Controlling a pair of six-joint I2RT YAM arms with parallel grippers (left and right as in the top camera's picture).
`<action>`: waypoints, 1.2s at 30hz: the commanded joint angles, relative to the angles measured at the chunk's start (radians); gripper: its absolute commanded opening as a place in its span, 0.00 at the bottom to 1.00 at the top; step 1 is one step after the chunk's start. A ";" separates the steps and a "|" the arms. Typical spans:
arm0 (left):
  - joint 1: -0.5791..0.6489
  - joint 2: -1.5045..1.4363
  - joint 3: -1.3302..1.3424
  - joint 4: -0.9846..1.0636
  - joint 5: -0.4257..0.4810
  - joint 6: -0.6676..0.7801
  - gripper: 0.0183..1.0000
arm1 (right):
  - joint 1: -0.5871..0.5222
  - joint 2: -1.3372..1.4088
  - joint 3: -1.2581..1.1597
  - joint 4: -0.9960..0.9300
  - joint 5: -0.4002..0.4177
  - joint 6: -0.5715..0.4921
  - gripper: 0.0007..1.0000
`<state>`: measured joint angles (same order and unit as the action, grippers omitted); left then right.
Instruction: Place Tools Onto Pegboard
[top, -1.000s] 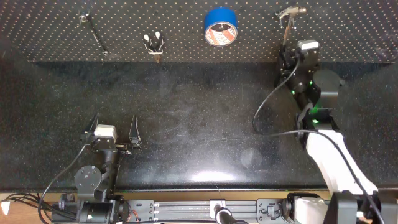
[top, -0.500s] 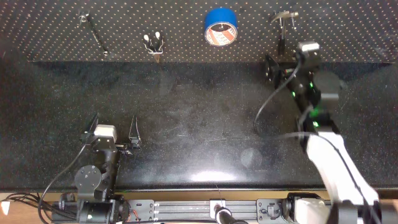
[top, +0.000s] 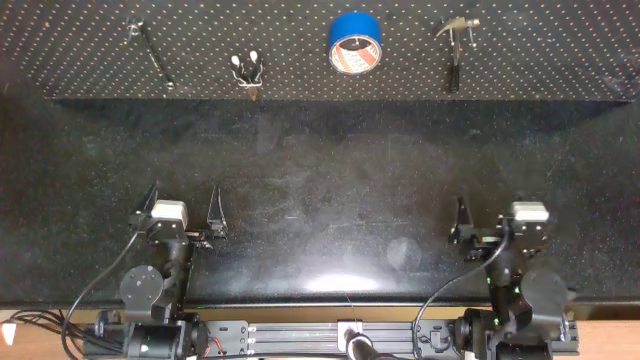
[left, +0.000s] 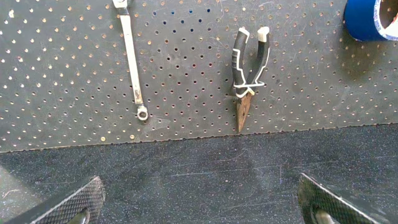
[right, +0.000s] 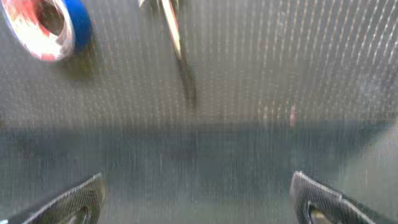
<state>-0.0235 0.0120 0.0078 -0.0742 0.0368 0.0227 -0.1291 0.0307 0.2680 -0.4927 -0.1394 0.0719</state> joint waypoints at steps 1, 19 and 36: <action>-0.004 -0.009 -0.002 -0.005 -0.002 0.009 1.00 | -0.002 -0.007 0.002 -0.277 0.016 -0.005 0.98; -0.004 -0.009 -0.002 -0.005 -0.002 0.009 1.00 | 0.020 -0.031 -0.264 0.431 0.043 -0.005 0.98; -0.004 -0.008 -0.002 -0.005 -0.002 0.009 1.00 | 0.071 -0.030 -0.264 0.430 0.043 -0.005 0.97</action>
<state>-0.0235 0.0116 0.0078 -0.0742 0.0364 0.0227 -0.0536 0.0082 0.0097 -0.0601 -0.1024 0.0696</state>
